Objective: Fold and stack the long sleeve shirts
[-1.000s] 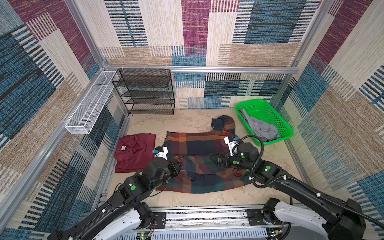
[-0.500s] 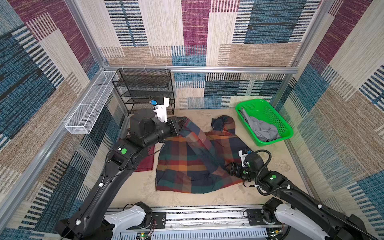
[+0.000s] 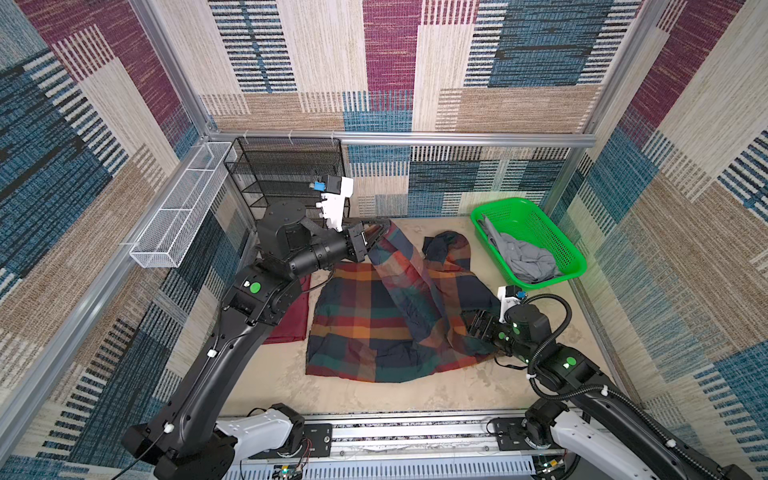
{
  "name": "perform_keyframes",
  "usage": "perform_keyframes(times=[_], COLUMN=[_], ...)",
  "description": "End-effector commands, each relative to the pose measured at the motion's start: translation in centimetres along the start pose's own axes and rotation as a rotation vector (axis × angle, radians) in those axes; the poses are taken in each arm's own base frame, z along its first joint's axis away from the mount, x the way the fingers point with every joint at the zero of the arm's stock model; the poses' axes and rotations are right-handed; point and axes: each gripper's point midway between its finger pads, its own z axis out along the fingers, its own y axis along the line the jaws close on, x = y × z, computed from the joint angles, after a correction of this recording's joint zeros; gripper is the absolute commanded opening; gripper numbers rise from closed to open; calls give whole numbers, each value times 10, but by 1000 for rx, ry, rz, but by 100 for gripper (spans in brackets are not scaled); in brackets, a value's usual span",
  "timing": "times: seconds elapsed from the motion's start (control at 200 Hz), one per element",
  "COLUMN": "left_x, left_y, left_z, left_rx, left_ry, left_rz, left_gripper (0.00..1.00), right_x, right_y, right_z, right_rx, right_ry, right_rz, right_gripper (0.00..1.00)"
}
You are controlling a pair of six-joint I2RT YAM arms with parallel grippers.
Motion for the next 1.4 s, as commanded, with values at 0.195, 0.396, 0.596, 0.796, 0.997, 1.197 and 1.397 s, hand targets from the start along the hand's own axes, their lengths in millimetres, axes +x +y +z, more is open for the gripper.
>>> perform_keyframes(times=[0.195, 0.396, 0.596, 0.796, 0.997, 1.197, 1.397], left_x=[42, 95, 114, 70, 23, -3, 6], left_y=[-3, 16, 31, 3, -34, -40, -28], left_z=[-25, -51, -71, -59, -25, -5, 15], left_rx=[88, 74, 1, 119, 342, 375, 326], left_ry=[-25, -52, -89, -158, -175, -195, -156], left_rz=[231, 205, 149, 52, 8, 1, -13], left_gripper=[0, 0, 0, 0, 0, 0, 0], right_x=[35, 76, 71, 39, 29, 35, 16], right_y=[-32, -62, -70, -18, 41, 50, 85], right_z=[21, 36, 34, 24, 12, 11, -39], right_rx=[93, 145, 166, -10, -287, -303, -449], right_ry=[106, 208, 176, 141, 135, 158, 48], right_rz=[48, 140, 126, -85, -236, -241, -197], right_gripper=[82, 81, 80, 81, 81, 70, 73])
